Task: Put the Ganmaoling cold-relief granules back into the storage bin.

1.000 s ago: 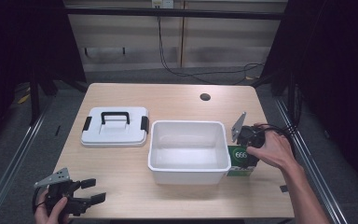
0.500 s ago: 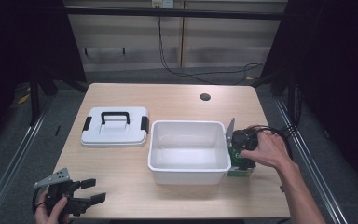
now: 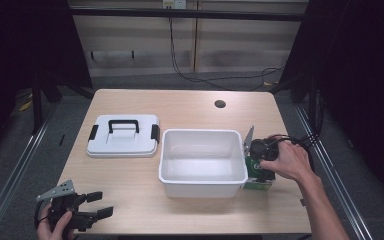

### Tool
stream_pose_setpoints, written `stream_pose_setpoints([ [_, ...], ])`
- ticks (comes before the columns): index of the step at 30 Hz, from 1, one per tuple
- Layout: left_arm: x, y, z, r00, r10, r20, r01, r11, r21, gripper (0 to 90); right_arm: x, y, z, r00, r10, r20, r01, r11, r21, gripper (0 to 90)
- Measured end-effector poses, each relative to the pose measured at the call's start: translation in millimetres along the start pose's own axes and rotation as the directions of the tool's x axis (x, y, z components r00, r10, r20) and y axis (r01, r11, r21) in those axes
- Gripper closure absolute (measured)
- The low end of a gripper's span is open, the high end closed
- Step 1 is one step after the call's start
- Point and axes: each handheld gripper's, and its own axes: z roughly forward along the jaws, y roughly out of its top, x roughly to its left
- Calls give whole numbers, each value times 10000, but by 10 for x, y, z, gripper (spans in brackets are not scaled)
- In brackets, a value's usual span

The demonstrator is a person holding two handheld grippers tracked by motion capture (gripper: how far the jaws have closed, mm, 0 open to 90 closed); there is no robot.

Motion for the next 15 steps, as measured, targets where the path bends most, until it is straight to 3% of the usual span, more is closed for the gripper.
stream_pose_setpoints([
  [1, 0, 0, 0, 10000, -2, 0, 2, 10000, -1, 160, 17, -11, -13, 9998, 208, -41, -208, 9998, 13, 152],
  [2, -1, 0, -1, 10000, -1, -2, 1, 10000, -4, 160, 7, -21, -20, 10000, 47, 0, -47, 10000, -82, 152],
  [4, -1, 1, -4, 10000, 20, -13, -20, 10000, 5, 160, 27, -48, -58, 9995, 326, -19, -326, 9994, -132, 153],
  [15, -4, -1, -8, 10000, -25, 28, 25, 10000, -66, 160, 82, -164, -184, 9972, 685, 288, -658, 9940, -874, 154],
])
